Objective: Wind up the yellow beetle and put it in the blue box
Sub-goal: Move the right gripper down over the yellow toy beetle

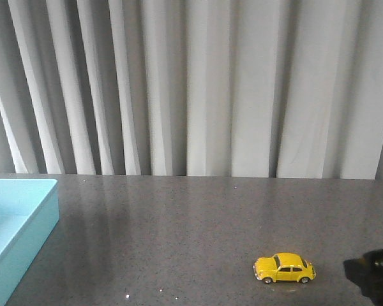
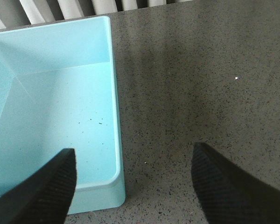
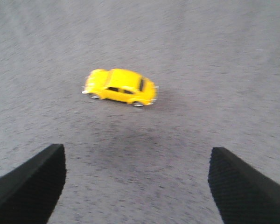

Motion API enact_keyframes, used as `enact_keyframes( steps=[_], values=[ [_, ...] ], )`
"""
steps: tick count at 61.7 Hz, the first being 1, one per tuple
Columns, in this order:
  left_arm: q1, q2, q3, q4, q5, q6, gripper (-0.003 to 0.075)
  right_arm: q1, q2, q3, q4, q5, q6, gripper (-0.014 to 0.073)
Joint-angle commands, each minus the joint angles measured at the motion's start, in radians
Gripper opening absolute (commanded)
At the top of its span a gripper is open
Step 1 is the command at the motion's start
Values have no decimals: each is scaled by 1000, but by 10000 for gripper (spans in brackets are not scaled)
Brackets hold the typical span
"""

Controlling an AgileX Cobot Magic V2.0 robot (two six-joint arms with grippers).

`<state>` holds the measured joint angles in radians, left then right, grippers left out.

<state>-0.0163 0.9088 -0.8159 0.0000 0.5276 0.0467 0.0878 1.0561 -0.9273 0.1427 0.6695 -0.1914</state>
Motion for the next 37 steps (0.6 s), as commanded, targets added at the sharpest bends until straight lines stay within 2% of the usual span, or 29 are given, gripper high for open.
enact_keyframes(
  steps=[1,9,16,28,37],
  values=[
    [-6,-4,-33,-6,-63,-7,514,64,77,-103,-24,-33,61,591],
    [-6,-4,-33,-6,-63,-7,514,92,232,-253,-93,63,206,591],
    [-6,-4,-33,-6,-63,-7,514,92,389,-400,-156,199,272,591],
    [-6,-4,-33,-6,-63,-7,514,92,590,-616,-172,370,293,591],
    [-6,-4,-33,-6,-63,-7,514,92,708,-740,-172,444,294,591]
  ],
)
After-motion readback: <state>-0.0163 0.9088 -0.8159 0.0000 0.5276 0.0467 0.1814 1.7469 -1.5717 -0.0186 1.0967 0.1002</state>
